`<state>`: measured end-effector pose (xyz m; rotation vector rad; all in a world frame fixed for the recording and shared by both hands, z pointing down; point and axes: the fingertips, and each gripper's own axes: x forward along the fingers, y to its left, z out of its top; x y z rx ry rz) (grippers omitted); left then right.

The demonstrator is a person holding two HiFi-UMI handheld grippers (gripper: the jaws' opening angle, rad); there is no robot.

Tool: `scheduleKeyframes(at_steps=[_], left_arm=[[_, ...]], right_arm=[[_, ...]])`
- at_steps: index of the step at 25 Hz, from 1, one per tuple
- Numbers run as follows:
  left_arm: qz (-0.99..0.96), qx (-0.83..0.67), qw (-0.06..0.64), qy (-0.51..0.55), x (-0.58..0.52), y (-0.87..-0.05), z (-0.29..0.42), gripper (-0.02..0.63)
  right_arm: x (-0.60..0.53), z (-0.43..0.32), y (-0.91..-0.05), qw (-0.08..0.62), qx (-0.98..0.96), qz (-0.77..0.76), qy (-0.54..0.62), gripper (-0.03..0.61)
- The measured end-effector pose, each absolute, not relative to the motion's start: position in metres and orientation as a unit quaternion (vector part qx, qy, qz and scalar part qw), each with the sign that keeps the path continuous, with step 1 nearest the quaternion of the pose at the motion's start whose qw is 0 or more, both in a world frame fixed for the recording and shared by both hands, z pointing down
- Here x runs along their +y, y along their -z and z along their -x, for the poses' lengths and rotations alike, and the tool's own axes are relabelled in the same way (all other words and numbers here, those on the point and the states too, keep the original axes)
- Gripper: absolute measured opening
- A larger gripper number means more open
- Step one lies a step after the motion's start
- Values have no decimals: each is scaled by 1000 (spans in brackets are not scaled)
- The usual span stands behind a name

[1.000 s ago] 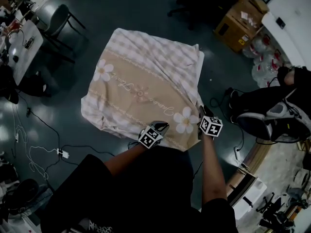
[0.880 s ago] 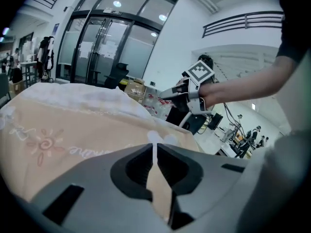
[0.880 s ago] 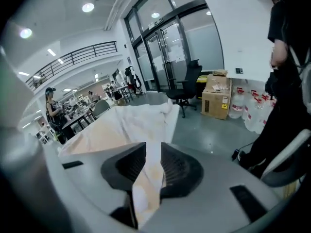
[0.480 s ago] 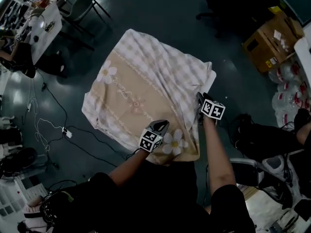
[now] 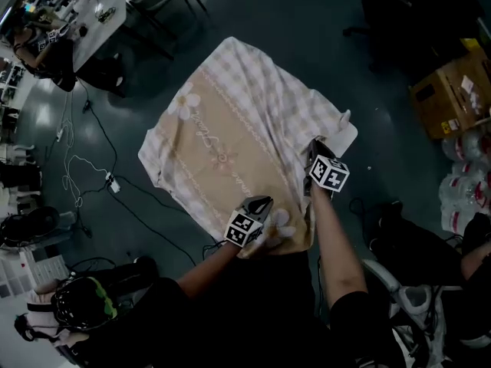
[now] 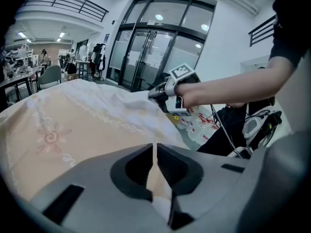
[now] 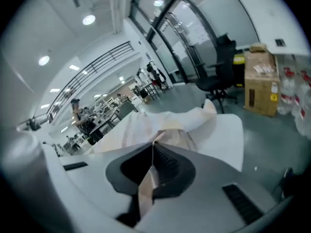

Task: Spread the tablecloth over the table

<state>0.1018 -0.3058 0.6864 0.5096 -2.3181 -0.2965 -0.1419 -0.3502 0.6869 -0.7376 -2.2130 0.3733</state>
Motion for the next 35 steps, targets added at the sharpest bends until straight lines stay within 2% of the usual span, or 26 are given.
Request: scheduleKeyframes(at_steps=[3, 5, 8, 11, 14, 15, 18, 22, 26, 28, 30, 32, 33, 34, 35], left_arm=[[-198, -900, 369, 118, -298, -688, -109, 35], [-203, -898, 371, 118, -293, -687, -114, 35], [-212, -896, 374, 113, -278, -685, -120, 35], [-219, -894, 374, 112, -260, -683, -124, 35], [-216, -895, 371, 119, -240, -685, -123, 35], [-215, -896, 369, 121, -235, -686, -121, 35], [-218, -897, 363, 124, -224, -687, -116, 35], [-216, -900, 356, 129, -214, -686, -106, 35], [-208, -903, 351, 132, -212, -682, -103, 35], [-205, -903, 353, 132, -211, -682, -105, 35], [-199, -903, 355, 134, -211, -682, -107, 35], [-194, -904, 356, 135, -213, -681, -109, 35], [-194, -904, 355, 135, -216, -680, -110, 35], [-194, -905, 354, 133, -219, -678, -111, 35], [-196, -906, 352, 129, -221, -676, -111, 35]], right_arm=[[-271, 120, -657, 333, -867, 368, -42, 21], [-217, 93, -660, 331, -844, 420, 39, 23], [-163, 52, -701, 377, -794, 465, 108, 25], [-150, 31, -744, 434, -761, 473, 98, 37], [-149, 23, -738, 435, -744, 499, 91, 170], [-153, 22, -725, 422, -748, 505, 87, 183], [-187, 27, -676, 377, -792, 480, 32, 186], [-284, 68, -648, 350, -870, 336, -84, 176], [-380, 114, -691, 396, -861, 175, -268, 161], [-390, 135, -715, 419, -815, 147, -372, 197], [-374, 151, -731, 446, -775, 155, -421, 213], [-351, 160, -735, 471, -764, 183, -401, 190], [-341, 165, -729, 471, -778, 197, -366, 91], [-332, 172, -715, 458, -803, 212, -318, 45], [-320, 179, -695, 431, -831, 230, -264, 27]])
